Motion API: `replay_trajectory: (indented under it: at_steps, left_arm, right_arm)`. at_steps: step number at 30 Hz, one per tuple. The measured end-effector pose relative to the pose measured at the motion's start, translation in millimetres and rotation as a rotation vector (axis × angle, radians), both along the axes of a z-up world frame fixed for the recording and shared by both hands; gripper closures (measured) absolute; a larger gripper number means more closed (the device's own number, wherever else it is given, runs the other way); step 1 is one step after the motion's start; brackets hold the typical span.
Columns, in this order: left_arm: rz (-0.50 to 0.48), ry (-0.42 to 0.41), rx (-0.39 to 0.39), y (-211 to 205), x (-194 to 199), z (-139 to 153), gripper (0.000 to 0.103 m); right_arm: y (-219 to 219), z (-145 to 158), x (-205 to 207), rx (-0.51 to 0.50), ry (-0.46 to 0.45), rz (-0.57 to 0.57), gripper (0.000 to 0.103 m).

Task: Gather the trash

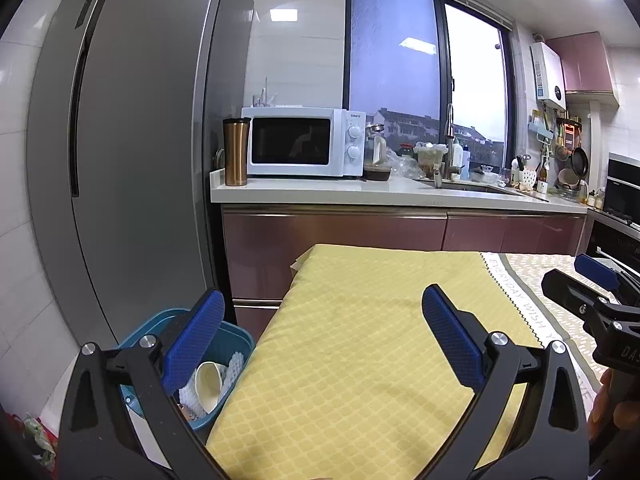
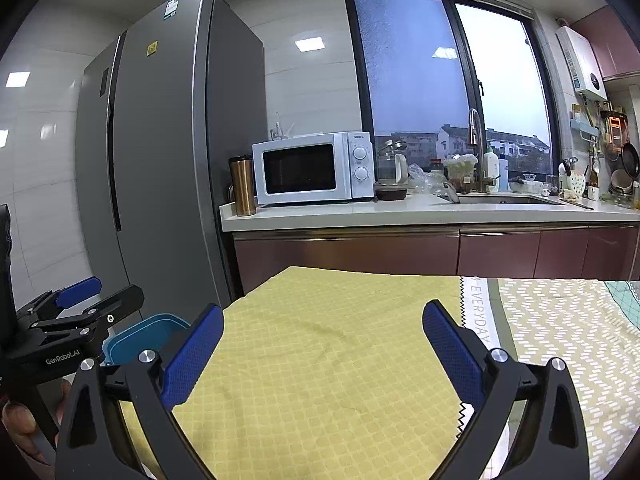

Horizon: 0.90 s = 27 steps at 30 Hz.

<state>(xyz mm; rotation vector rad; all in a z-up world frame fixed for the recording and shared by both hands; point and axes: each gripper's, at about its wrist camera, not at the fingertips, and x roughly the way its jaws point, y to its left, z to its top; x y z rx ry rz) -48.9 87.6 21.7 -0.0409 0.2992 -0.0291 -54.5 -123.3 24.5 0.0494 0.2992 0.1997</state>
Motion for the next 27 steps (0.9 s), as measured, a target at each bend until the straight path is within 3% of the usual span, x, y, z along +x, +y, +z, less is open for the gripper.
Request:
replay_trajectory:
  at_steps: [27]
  left_arm:
    - [0.020,-0.060,0.028,-10,-16,2,0.006]
  right_arm:
    - [-8,8,-21,0.000,-0.037,-0.039,0.007]
